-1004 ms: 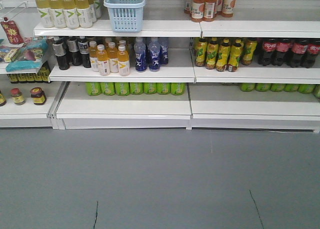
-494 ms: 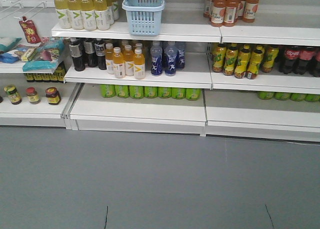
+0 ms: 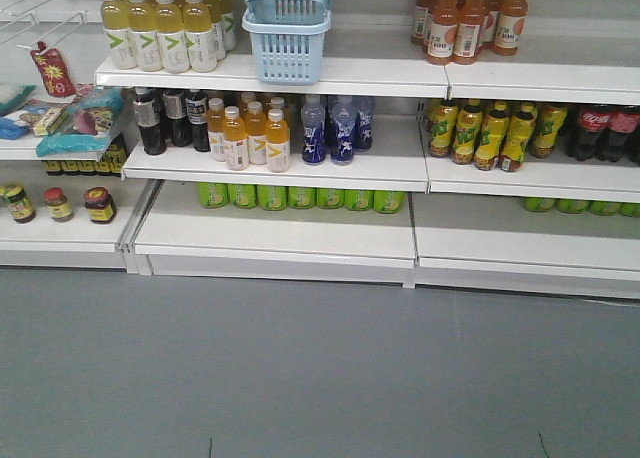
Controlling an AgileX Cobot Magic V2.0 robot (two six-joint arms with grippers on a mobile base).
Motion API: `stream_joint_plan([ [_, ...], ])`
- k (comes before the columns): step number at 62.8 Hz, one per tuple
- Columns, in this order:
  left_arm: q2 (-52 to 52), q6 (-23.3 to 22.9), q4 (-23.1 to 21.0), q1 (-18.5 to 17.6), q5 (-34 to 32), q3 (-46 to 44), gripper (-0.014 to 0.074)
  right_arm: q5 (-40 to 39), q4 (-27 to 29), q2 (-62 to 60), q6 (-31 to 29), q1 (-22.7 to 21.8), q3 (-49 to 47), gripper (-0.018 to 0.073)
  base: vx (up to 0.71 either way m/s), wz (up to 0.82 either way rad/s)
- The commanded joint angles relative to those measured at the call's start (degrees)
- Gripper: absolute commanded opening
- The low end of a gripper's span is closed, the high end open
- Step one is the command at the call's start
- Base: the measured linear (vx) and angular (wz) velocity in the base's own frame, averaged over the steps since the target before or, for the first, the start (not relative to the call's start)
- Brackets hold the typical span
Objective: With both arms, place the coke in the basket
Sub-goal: 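Drive the base toward the shelf holding the light-blue basket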
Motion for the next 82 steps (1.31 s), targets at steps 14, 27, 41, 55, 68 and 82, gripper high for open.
stream_joint_plan([
  [14,-0.8,0.0,-0.5,0.0,-3.7,-1.8,-0.0006,-4.0,-0.5,-0.7,0.0,0.1,0.4,-0.0004,0.17,-0.01],
  [27,-0.8,0.0,-0.5,0.0,-3.7,-1.8,-0.0006,-4.0,-0.5,-0.7,0.0,0.1,0.4,-0.0004,0.18,0.00],
  [41,-0.8,0.0,-0.5,0.0,-3.7,-1.8,-0.0006,-4.0,-0.5,-0.7,0.0,0.1,0.4,-0.0004,0.17,-0.01],
  [55,-0.8,0.0,-0.5,0.0,-3.7,-1.8,-0.0006,-4.0,-0.5,-0.7,0.0,0.1,0.4,-0.0004,0.17,-0.02],
  [68,-0.8,0.0,-0.5,0.0,-3.7,-1.8,-0.0006,-4.0,-0.5,-0.7,0.0,0.1,0.4,-0.0004,0.18,-0.03],
  [82,-0.8,0.0,-0.5,0.0,-3.7,-1.8,-0.0006,-4.0,-0.5,-0.7,0.0,0.1,0.4,-0.0004,0.18,-0.03],
])
